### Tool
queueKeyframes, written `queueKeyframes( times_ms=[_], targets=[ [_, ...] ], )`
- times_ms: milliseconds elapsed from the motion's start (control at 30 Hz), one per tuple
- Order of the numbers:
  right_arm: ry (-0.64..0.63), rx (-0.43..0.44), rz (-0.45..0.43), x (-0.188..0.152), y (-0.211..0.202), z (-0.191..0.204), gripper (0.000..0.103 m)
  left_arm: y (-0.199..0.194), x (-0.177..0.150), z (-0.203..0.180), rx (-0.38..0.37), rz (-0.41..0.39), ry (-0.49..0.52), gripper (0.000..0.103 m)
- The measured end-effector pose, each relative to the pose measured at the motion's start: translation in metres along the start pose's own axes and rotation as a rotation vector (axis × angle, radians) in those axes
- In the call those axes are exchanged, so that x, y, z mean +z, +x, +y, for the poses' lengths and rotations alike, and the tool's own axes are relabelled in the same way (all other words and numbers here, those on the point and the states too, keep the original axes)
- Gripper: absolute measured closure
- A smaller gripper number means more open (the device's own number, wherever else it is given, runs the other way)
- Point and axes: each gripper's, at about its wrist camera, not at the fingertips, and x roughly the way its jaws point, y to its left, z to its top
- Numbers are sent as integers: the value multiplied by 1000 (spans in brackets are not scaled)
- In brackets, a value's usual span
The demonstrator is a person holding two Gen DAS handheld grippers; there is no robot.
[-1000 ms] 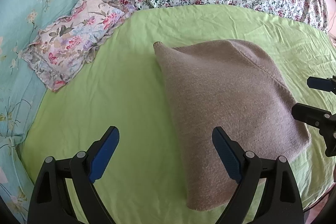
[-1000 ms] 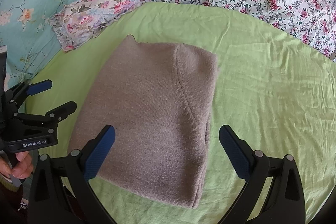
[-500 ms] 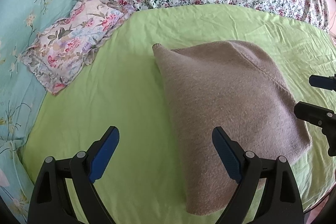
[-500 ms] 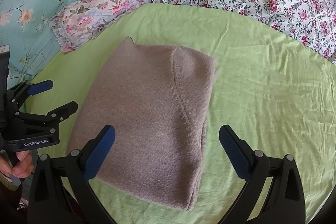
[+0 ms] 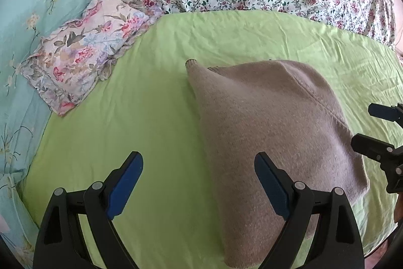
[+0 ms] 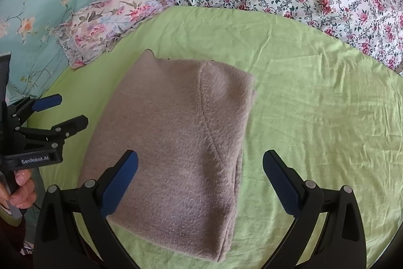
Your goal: Fold small clothes
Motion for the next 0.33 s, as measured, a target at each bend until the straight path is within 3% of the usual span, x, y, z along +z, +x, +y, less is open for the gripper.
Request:
queueKeyframes(
  times_ms=[333],
  targets=[
    [5, 0, 5, -1, 3, -3, 4, 1, -5, 0, 9, 1, -12, 12]
  ],
)
